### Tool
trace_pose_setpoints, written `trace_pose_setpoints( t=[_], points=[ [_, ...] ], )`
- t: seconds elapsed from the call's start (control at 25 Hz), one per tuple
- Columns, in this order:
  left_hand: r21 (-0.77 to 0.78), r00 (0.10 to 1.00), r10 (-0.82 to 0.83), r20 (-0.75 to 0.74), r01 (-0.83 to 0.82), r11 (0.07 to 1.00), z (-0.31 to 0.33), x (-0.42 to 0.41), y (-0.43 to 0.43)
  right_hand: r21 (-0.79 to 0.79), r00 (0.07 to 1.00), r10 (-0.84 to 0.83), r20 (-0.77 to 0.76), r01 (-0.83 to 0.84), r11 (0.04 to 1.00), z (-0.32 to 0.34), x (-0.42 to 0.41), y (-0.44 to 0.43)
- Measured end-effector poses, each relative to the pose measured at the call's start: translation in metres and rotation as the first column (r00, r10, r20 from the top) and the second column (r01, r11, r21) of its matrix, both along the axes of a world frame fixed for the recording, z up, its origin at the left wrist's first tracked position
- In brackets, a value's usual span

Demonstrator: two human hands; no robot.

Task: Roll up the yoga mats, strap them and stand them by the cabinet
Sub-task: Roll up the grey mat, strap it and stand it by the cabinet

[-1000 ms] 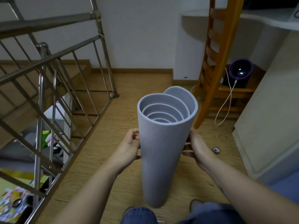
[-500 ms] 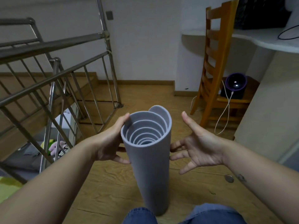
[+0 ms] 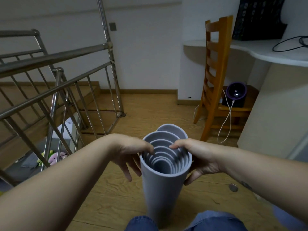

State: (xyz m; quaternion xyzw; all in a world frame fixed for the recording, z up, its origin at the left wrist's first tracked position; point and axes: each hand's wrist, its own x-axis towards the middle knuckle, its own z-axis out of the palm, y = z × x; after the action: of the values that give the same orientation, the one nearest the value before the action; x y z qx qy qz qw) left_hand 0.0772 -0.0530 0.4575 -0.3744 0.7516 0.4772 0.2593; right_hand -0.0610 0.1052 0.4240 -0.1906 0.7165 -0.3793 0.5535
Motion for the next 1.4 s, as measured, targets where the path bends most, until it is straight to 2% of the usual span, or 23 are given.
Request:
trace_pose_setpoints(
  t=[0.12,0.4,0.88,1.04,1.4],
  points=[
    [-0.099,0.999,0.034,0.004,-0.034,0.995,-0.005,-0.007,0.012,0.000,1.000,0.003,-0.013,-0.003,1.000,-0.005,-0.002,0.002],
    [-0.130,0.990,0.103,-0.092,-0.115,0.985,-0.040,0.003,0.026,0.044,0.999,0.022,0.032,-0.023,0.999,-0.038,0.001,0.002],
    [-0.075,0.956,0.213,-0.199,-0.232,0.970,-0.074,0.012,0.026,0.064,0.999,0.040,0.018,-0.042,0.997,-0.067,-0.005,-0.015],
    [-0.069,0.958,0.202,-0.203,-0.220,0.973,-0.082,0.014,0.022,0.039,0.998,0.057,0.034,-0.058,0.998,-0.076,-0.011,-0.021],
    [0.070,0.947,0.229,-0.228,-0.218,0.973,-0.101,0.014,-0.001,-0.002,0.989,0.071,0.128,-0.072,0.997,-0.094,-0.029,-0.040]
  ],
)
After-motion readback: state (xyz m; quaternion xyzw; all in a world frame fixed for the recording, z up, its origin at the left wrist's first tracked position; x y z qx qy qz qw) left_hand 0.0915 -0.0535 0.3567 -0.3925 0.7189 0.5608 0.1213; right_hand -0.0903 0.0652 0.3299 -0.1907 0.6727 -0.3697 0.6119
